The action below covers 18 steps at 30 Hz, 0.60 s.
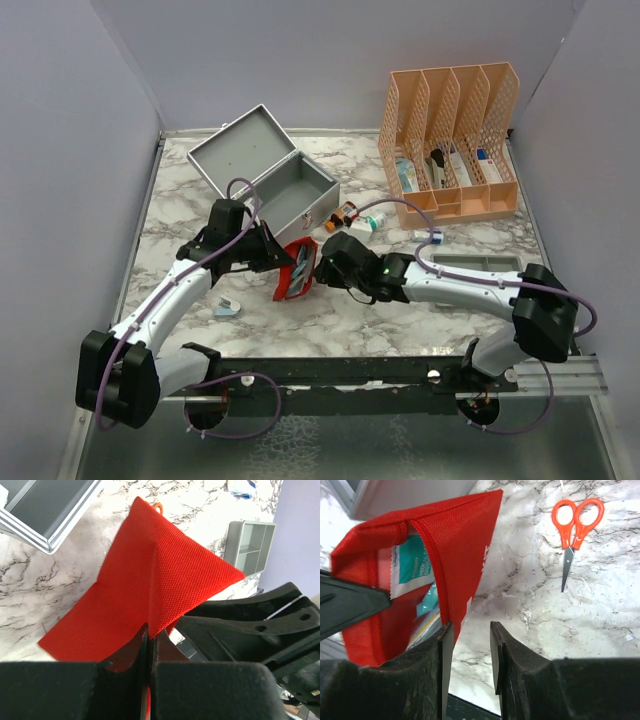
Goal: Organize the medicine kit
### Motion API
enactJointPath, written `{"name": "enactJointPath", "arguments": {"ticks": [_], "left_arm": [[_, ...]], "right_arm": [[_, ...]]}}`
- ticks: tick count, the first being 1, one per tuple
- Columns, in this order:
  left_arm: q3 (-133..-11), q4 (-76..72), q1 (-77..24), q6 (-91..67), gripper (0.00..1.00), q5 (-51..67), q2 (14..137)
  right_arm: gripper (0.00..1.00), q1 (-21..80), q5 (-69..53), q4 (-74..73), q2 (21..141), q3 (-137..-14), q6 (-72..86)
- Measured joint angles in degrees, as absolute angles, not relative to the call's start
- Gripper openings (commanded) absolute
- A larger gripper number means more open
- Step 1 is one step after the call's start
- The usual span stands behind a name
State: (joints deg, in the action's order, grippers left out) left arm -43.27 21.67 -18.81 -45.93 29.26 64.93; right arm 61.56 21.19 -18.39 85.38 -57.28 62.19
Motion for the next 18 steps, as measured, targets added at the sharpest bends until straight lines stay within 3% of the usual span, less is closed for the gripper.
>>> {"name": "enactJointPath", "arguments": {"ticks": [8, 18], "left_arm": [[-43.27, 22.00, -18.81, -43.86, 0.00, 29.41, 65.25], [-43.27, 22.11, -18.81, -42.89, 0.00, 29.39, 65.84]], "right_arm": [[0.36, 61.56, 17.65, -18.33, 90.11, -59.72, 57.67], [0.42, 61.56, 17.17, -16.86, 85.34, -57.67, 57.21]]}}
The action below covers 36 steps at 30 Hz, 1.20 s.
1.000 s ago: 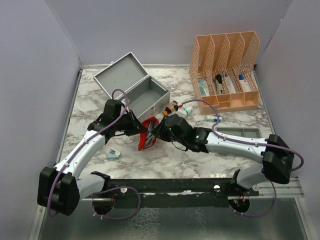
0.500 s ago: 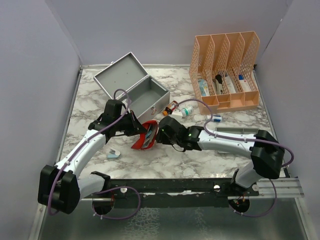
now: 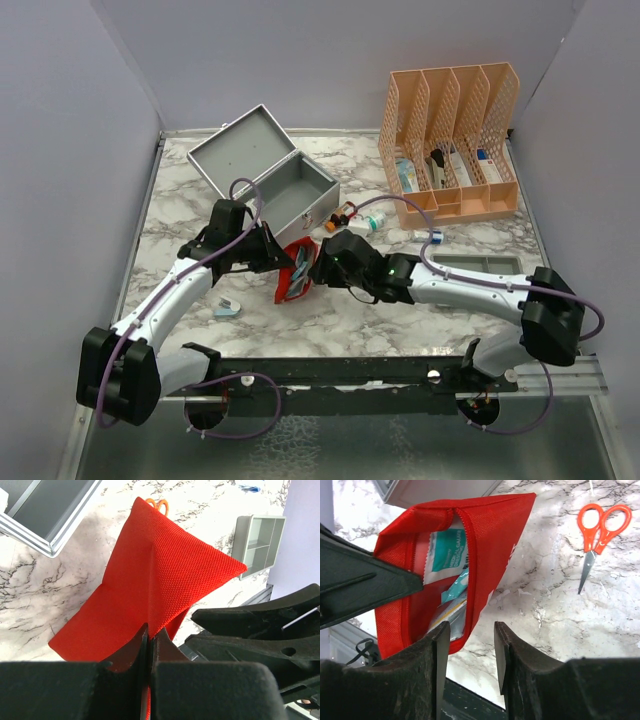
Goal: Organize the medicine kit
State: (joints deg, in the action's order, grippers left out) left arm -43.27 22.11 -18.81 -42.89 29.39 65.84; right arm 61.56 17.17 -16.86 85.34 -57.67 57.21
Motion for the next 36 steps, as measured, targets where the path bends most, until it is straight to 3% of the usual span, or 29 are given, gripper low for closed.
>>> {"name": "enactJointPath", "arguments": {"ticks": [9, 19, 36], "left_arm": [[-43.27, 22.15, -18.81, -42.89, 0.00, 29.39, 65.98], [-43.24, 22.20, -18.83, -42.22, 0.01, 29.39, 65.98], [-43.24, 25.17, -26.02, -36.25, 0.34, 24.43, 66.89]], "right_arm": [[0.36, 61.56, 14.57, -14.20, 86.87, -56.10, 57.78], [0.01, 61.56, 14.26, -15.59, 90.67, -58.98, 58.11], [0.01, 61.25, 15.55, -31.38, 92.97, -68.55, 54.52]]}}
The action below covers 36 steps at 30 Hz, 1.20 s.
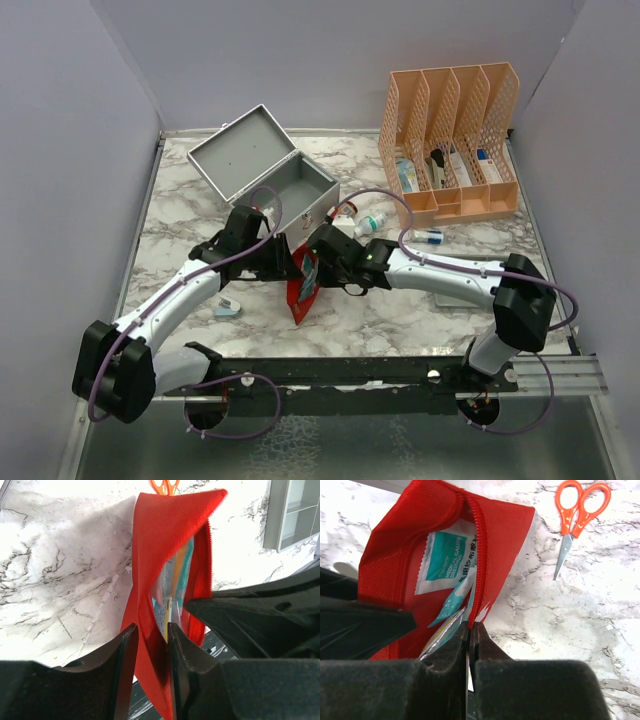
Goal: Organize the medicine kit
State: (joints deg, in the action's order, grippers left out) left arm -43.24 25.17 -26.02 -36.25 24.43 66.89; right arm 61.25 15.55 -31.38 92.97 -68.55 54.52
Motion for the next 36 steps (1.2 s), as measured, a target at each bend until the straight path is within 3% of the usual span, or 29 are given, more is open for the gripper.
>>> {"name": "enactJointPath", "arguments": {"ticks": [16, 19, 25, 26, 31, 36], "left_arm": [[-43.24, 29.39, -31.59, -28.21, 0.40, 17.91, 61.84], [-43.24, 29.76, -32.93, -27.05, 0.31, 15.59, 61.87], [-43.27, 29.98, -33.47, -26.65, 0.04, 13.52, 62.04], [-43.27, 30.06, -33.47, -26.63, 0.00, 13.39, 62.04], [-43.27, 30.13, -33.50, -27.59, 0.00, 12.12, 62.46], [-43.27, 30.22, -33.50, -28.75, 0.00, 10.63, 63.24]], "right_arm": [[0.01, 58.74, 11.05, -31.40, 94.24, -68.53, 50.59], [0.01, 58.46, 10.57, -30.37, 94.24, -68.18, 49.87], [0.01, 58.00, 9.34, -27.75, 94.19, -67.07, 49.10], [0.03, 57.98, 9.23, -27.42, 94.19, -66.98, 48.99], [0.36, 57.74, 8.51, -26.89, 94.06, -66.96, 47.75], [0.48, 57.63, 8.71, -26.63, 89.95, -65.04, 45.30]]}}
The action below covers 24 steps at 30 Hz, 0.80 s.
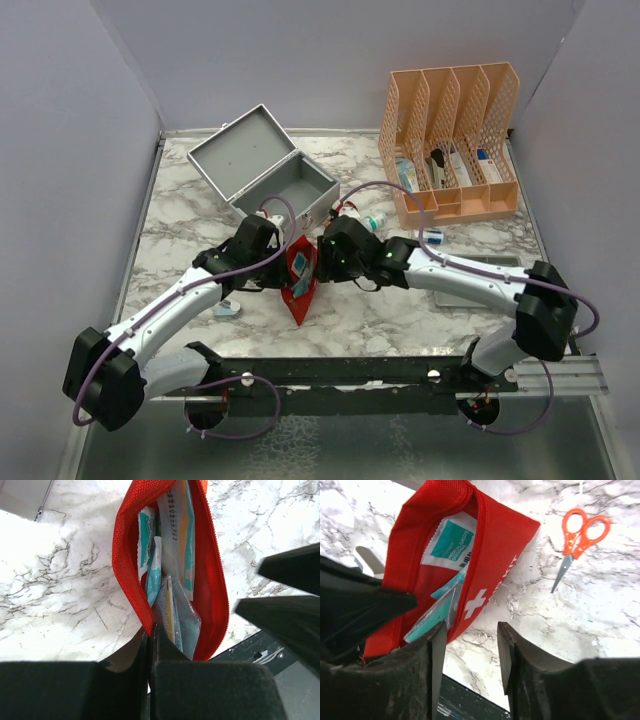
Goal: Organize the medicine kit
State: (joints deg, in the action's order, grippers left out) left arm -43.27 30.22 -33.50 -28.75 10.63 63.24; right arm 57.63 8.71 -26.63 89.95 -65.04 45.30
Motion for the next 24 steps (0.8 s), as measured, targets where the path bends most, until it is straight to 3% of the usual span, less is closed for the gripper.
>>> {"name": "enactJointPath", "arguments": {"ticks": [9, 16, 24], "left_arm": [[-44.82, 32.01, -33.50, -29.19, 0.00, 9.54, 62.81], [-47.44, 33.04, -33.50, -27.94, 0.00, 8.45, 59.33], [-48.01, 34.13, -33.50, -27.73, 0.00, 4.99, 59.18]], "right_arm": [[0.45, 52.14, 14.11, -25.19, 80.90, -60.18, 43.66], [0.39, 46.11, 13.78, -23.51, 88.23, -57.60, 41.71], [0.28, 46.13, 12.75, -22.63, 100.79, -64.53, 38.96]]}}
